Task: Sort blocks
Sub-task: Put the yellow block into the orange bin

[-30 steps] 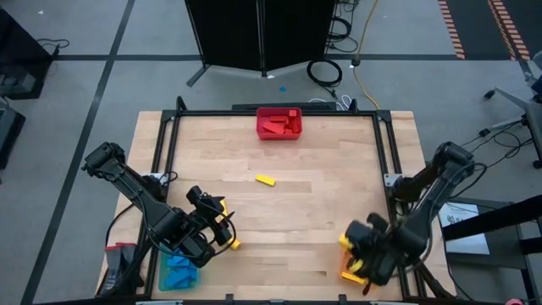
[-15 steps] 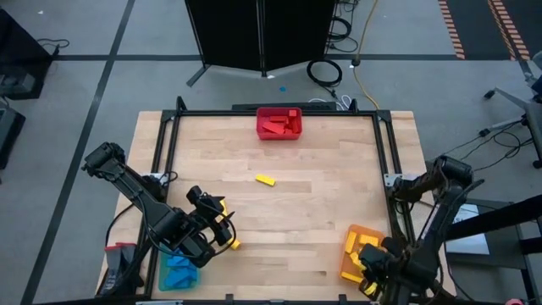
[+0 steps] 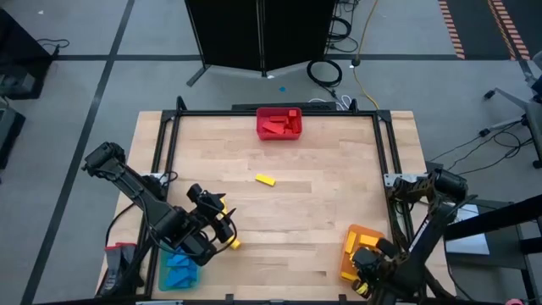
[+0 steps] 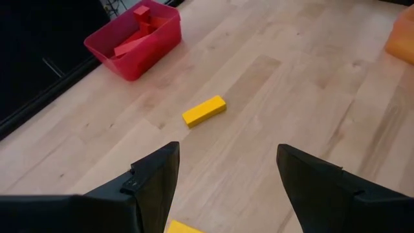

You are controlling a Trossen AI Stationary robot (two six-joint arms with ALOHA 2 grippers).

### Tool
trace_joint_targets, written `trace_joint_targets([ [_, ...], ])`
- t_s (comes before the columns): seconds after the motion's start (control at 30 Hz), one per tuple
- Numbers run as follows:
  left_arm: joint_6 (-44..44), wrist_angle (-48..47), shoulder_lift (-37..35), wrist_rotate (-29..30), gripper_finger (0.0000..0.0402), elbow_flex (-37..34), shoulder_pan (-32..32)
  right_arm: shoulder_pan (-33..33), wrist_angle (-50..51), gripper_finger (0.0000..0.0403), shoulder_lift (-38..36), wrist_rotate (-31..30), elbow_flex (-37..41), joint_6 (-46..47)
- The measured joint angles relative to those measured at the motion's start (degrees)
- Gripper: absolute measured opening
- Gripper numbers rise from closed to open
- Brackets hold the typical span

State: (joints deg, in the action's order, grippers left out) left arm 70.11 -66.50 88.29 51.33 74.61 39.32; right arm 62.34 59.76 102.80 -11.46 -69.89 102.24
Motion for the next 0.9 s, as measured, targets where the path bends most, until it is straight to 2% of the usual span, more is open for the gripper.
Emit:
trace_joint_targets([
  [0.33, 0.0, 0.0, 0.0, 0.0, 0.0264, 0.0, -0.3, -0.9, -11.9, 0.0114, -2.3, -0.2, 5.2, -2.7],
  [0.53, 0.0, 0.0, 0.0, 0.0, 0.0264, 0.0, -0.3, -1.0, -8.6, 0.0120, -2.3, 0.1, 5.3, -2.5],
  [0.57, 0.0, 0.0, 0.0, 0.0, 0.0264, 0.0, -0.3, -1.3, -7.1, 0.0136, -2.3, 1.0, 5.2, -2.1],
  [0.67, 0.0, 0.0, 0.0, 0.0, 0.0264, 0.0, -0.3, -2.2, -4.8, 0.0220, -2.7, 3.7, 5.2, -1.9],
  [0.77, -0.2, 0.0, 0.0, 0.0, 0.0264, 0.0, -0.3, -2.8, -4.7, 0.0293, -4.9, 4.1, 5.2, -4.8],
  [0.83, -0.5, 0.0, 0.0, 0.0, 0.0264, 0.0, -0.3, -3.3, -4.6, 0.0318, -6.9, 4.1, 5.2, -6.8],
  [0.9, -0.6, 0.0, 0.0, 0.0, 0.0264, 0.0, -0.3, -3.8, -4.6, 0.0326, -9.5, 4.1, 5.2, -9.0],
])
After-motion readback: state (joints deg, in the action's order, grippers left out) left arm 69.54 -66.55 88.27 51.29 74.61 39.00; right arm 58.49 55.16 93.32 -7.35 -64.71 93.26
